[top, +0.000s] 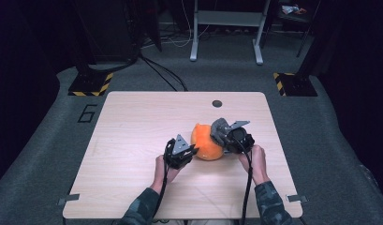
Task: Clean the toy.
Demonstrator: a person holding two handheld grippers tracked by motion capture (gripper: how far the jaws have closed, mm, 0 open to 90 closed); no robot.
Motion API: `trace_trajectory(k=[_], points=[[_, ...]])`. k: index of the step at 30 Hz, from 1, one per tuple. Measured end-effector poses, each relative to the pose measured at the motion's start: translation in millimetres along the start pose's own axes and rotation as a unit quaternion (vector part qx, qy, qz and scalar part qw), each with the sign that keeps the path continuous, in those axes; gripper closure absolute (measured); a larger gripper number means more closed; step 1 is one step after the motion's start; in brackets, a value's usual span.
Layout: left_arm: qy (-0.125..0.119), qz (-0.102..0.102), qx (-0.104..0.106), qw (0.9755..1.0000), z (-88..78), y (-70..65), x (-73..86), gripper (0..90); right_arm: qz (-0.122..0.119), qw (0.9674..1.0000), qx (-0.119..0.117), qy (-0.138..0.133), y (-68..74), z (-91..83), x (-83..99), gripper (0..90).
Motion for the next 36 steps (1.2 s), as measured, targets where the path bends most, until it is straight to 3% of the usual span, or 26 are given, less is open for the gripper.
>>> trace_trajectory(k=[11,12,16,22,24,26,30,34,36], points=[[0.0,-0.003,-0.002,1.0,0.3,0.5,1.3,79.5,0.044,0.9985,-0.005,0.03,-11.0,17.6,17.0,69.1],[0.0,-0.003,-0.002,1.0,0.2,0.5,1.4,79.5,0.036,0.9989,-0.004,0.03,-13.2,19.7,18.0,69.1],[-0.003,-0.008,-0.003,1.0,0.7,0.6,2.0,79.4,0.055,0.9976,-0.01,0.041,-15.8,28.1,23.3,69.2],[-0.002,-0.012,-0.001,0.9999,0.4,1.6,2.7,79.1,0.057,0.9955,-0.006,0.075,-15.7,49.7,35.2,69.2],[-0.003,-0.013,-0.004,0.9999,0.2,2.6,3.5,79.0,0.058,0.9956,-0.011,0.073,-14.4,53.7,38.5,69.3],[-0.002,-0.015,-0.006,0.9999,-0.1,4.1,4.3,78.8,0.061,0.9955,-0.012,0.072,-15.8,51.2,38.3,69.5],[0.001,-0.013,-0.009,0.9999,-1.2,6.9,5.2,78.4,0.077,0.9957,0.009,0.052,-21.8,29.4,33.1,69.8],[-0.001,-0.017,-0.009,0.9998,-1.2,8.5,5.8,78.2,0.076,0.9969,0.017,-0.003,-23.0,-0.7,18.8,69.8],[-0.001,-0.016,-0.009,0.9998,-1.0,8.3,5.7,78.2,0.066,0.9975,0.01,-0.026,-13.7,-13.0,7.0,69.8]])
Point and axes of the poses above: each handheld gripper's, and its own axes: z roughly forward along the jaws, x roughly out of its underside, y roughly to its left, the point moved 1 cm from there along z, roughly forward along the jaws
